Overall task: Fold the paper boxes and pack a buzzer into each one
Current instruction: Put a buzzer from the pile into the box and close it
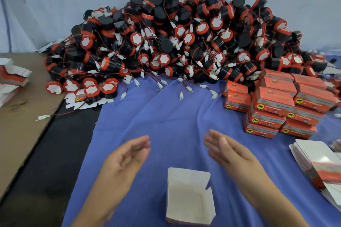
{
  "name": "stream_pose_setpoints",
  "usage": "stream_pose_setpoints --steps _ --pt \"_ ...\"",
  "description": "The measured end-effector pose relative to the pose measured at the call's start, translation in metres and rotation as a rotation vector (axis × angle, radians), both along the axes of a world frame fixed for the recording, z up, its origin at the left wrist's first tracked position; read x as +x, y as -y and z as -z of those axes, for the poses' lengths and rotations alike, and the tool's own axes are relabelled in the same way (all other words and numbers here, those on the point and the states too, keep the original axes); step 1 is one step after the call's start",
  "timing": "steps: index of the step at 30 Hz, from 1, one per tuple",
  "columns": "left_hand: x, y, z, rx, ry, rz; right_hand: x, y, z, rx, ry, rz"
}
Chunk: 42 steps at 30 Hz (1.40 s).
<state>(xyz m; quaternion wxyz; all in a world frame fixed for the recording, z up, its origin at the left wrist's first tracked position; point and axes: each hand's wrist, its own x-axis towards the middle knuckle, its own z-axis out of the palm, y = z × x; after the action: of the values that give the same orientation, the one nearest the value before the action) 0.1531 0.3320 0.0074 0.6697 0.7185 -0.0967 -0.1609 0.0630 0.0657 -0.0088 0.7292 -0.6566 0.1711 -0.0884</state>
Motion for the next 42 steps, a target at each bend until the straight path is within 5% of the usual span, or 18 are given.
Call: stream_pose_setpoints --steps 14,20,25,32,37,42 --pt "0.258 0.207 0.023 0.038 -0.076 -0.022 0.332 0.026 0.006 -0.226 -0.146 0.100" --pt "0.342 0.245 0.032 0.055 -0.082 -0.118 0.410 0.055 0.031 -0.398 -0.226 0.161" --pt "0.350 0.242 0.041 0.010 -0.082 -0.135 0.394 0.062 0.036 -0.531 -0.089 0.234" --pt "0.277 0.179 -0.012 0.146 0.564 0.140 0.293 0.054 -0.016 -0.422 0.135 0.117" --pt "0.199 0.129 -0.050 0.236 0.600 0.147 0.202 0.039 -0.058 -0.544 0.133 0.016" --pt "0.112 0.079 -0.077 0.217 0.538 0.079 0.114 0.028 -0.080 -0.582 0.289 0.324"
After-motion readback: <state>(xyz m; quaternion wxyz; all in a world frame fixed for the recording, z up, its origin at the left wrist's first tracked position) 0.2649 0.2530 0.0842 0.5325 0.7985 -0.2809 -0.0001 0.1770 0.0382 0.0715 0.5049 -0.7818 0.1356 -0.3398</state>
